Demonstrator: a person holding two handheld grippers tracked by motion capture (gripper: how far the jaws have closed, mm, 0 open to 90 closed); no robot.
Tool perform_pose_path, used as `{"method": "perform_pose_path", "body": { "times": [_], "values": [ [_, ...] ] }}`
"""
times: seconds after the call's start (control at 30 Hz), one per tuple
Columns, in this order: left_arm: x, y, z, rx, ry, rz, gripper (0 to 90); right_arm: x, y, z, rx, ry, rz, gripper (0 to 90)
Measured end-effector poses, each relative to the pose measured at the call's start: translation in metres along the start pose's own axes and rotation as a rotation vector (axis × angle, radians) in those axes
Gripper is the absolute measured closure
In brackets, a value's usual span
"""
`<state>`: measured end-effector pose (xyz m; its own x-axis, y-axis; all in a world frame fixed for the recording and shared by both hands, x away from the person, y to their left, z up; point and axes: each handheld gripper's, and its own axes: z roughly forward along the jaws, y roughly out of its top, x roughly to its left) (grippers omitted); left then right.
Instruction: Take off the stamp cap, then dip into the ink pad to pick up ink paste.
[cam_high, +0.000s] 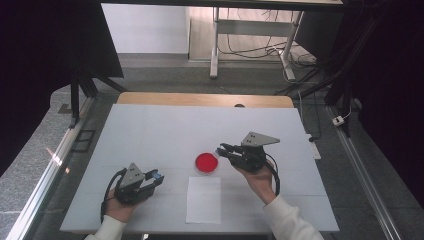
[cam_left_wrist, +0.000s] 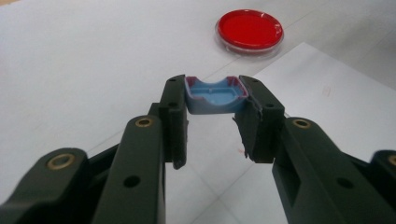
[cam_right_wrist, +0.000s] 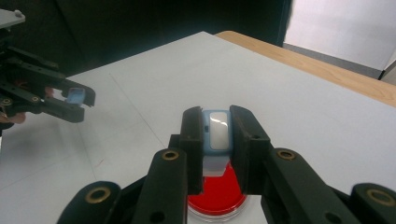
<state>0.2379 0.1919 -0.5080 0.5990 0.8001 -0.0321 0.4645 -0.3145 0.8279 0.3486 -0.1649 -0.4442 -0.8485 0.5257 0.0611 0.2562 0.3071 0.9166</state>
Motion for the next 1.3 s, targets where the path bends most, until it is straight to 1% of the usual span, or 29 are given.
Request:
{"method": "perform_pose_path", "body": {
  "times": [0.33,0.47,0.63,0.87,1.13,1.23,1.3],
  "values": [
    [0.01,-0.012,-0.013,-0.003,0.017,-0.032,64.6,0.0,0.001,-0.001,-0.001,-0.013,-0.02,75.4],
    [0.012,-0.015,-0.017,-0.006,0.027,-0.041,64.6,0.0,0.002,-0.002,0.003,-0.019,-0.03,75.3],
    [0.015,-0.018,-0.02,-0.007,0.027,-0.059,64.6,0.001,0.002,-0.001,-0.001,-0.021,-0.043,75.3],
    [0.015,-0.018,-0.018,-0.003,0.022,-0.055,64.6,0.002,0.003,-0.001,0.006,-0.029,-0.057,75.3],
    [0.014,-0.018,-0.017,0.003,0.02,-0.051,64.6,0.002,0.004,0.001,0.008,-0.03,-0.056,75.4],
    [0.014,-0.018,-0.017,-0.001,0.02,-0.054,64.6,0.001,0.005,0.002,0.008,-0.031,-0.066,75.3],
    [0.015,-0.018,-0.017,-0.002,0.02,-0.055,64.6,0.0,0.005,0.003,0.014,-0.033,-0.064,75.4]
  ]
}}
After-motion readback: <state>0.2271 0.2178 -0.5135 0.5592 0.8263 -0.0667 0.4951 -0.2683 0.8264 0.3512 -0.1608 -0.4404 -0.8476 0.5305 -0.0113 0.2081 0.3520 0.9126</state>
